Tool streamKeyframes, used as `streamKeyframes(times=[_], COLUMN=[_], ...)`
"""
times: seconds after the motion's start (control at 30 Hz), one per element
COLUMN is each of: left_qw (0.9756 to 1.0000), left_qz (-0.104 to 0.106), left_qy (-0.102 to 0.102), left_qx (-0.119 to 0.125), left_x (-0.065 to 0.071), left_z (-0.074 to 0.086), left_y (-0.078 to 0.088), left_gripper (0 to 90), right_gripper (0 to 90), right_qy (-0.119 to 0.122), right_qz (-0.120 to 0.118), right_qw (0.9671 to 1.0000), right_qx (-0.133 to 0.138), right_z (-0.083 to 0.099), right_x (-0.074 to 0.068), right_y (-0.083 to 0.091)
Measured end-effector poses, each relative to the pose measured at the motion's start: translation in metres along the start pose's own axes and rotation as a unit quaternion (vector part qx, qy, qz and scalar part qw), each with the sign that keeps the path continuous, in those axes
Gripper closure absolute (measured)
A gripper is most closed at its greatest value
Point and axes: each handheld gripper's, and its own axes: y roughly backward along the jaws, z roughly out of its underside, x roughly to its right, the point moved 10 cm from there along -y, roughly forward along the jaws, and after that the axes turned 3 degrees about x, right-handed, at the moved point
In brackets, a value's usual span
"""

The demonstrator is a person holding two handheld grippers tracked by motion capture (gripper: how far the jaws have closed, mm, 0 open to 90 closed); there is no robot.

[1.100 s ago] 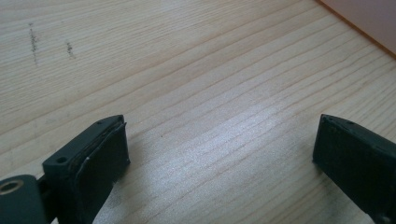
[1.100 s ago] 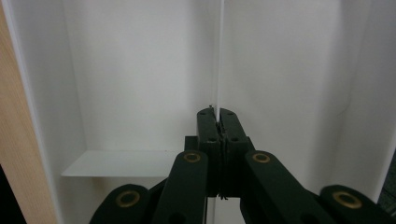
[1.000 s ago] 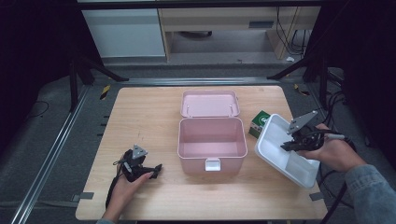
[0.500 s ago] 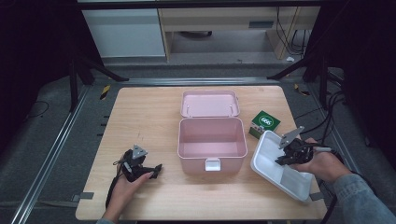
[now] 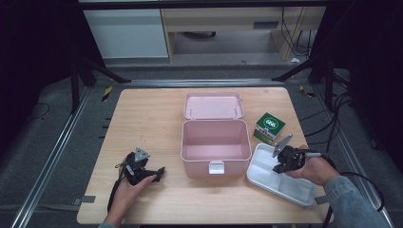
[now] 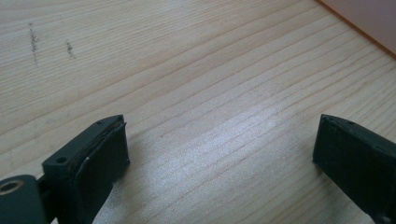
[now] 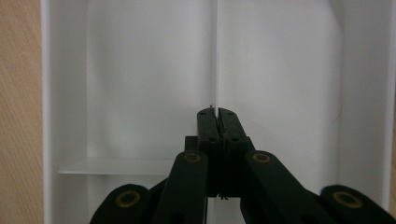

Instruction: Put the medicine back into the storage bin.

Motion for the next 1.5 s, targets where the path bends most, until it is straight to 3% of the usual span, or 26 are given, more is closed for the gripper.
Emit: streamKeyframes(times=[0.13,0.23,0.27,0.33,0.37,0.43,0.5,0.53,0.57,0.6,0.63,0.73,0.97,1.17,1.33,1.4,1.47,1.5], left_qw=[1.0000,1.0000,1.0000,1.0000,1.0000,1.0000,1.0000,1.0000,1.0000,1.0000,1.0000,1.0000,1.0000,1.0000,1.0000,1.0000,1.0000,1.0000], left_qz=[0.000,0.000,0.000,0.000,0.000,-0.001,-0.001,-0.001,-0.001,-0.001,-0.001,-0.002,-0.002,-0.002,-0.002,-0.002,-0.002,-0.002], left_qy=[0.000,0.001,0.001,0.001,0.001,0.001,0.001,0.001,0.002,0.002,0.001,0.002,0.003,0.002,0.002,0.002,0.002,0.002], left_qx=[0.001,0.001,0.001,0.001,0.001,0.000,0.000,0.000,0.000,0.000,0.000,0.000,0.001,0.001,0.001,0.001,0.001,0.001], left_x=[0.000,0.000,0.000,0.000,0.000,0.000,0.000,0.000,0.000,0.000,0.000,0.000,0.000,0.000,0.000,0.000,0.000,0.000], left_z=[0.000,0.000,0.000,0.000,0.000,0.000,0.000,0.000,0.000,0.000,0.000,0.000,0.000,0.000,0.000,0.000,0.000,0.000], left_y=[0.000,0.000,0.000,0.000,0.000,0.000,0.000,0.000,0.000,0.000,0.000,0.000,0.000,0.000,0.000,0.000,0.000,0.000], left_gripper=[2.6,2.6,2.6,2.6,2.6,2.5,2.5,2.5,2.4,2.4,2.4,2.4,2.4,2.4,2.4,2.4,2.4,2.4], right_gripper=[80.3,64.3,54.7,52.4,42.9,38.9,25.6,25.6,23.2,23.2,18.1,12.3,7.7,7.9,8.2,8.1,6.7,6.7], right_qy=[-0.006,-0.021,-0.031,-0.039,-0.049,-0.055,-0.077,-0.077,-0.097,-0.097,-0.116,-0.133,-0.143,-0.155,-0.156,-0.154,-0.143,-0.143], right_qz=[-0.002,0.018,0.025,0.026,0.031,0.039,0.061,0.061,0.078,0.078,0.092,0.108,0.143,0.149,0.148,0.145,0.137,0.137], right_qw=[1.0000,0.9990,0.9981,0.9976,0.9964,0.9954,0.9912,0.9912,0.9872,0.9872,0.9830,0.9791,0.9734,0.9710,0.9715,0.9730,0.9766,0.9766], right_qx=[0.007,0.034,0.047,0.051,0.061,0.069,0.089,0.089,0.100,0.100,0.109,0.110,0.107,0.105,0.100,0.092,0.084,0.084], right_z=[-0.002,-0.011,-0.016,-0.018,-0.023,-0.026,-0.036,-0.036,-0.043,-0.043,-0.049,-0.054,-0.068,-0.079,-0.087,-0.090,-0.092,-0.092], right_x=[0.001,0.005,0.008,0.008,0.012,0.016,0.027,0.027,0.036,0.036,0.044,0.055,0.081,0.100,0.109,0.113,0.115,0.115], right_y=[-0.001,0.008,0.017,0.020,0.028,0.033,0.046,0.046,0.053,0.053,0.060,0.067,0.081,0.083,0.080,0.076,0.071,0.071])
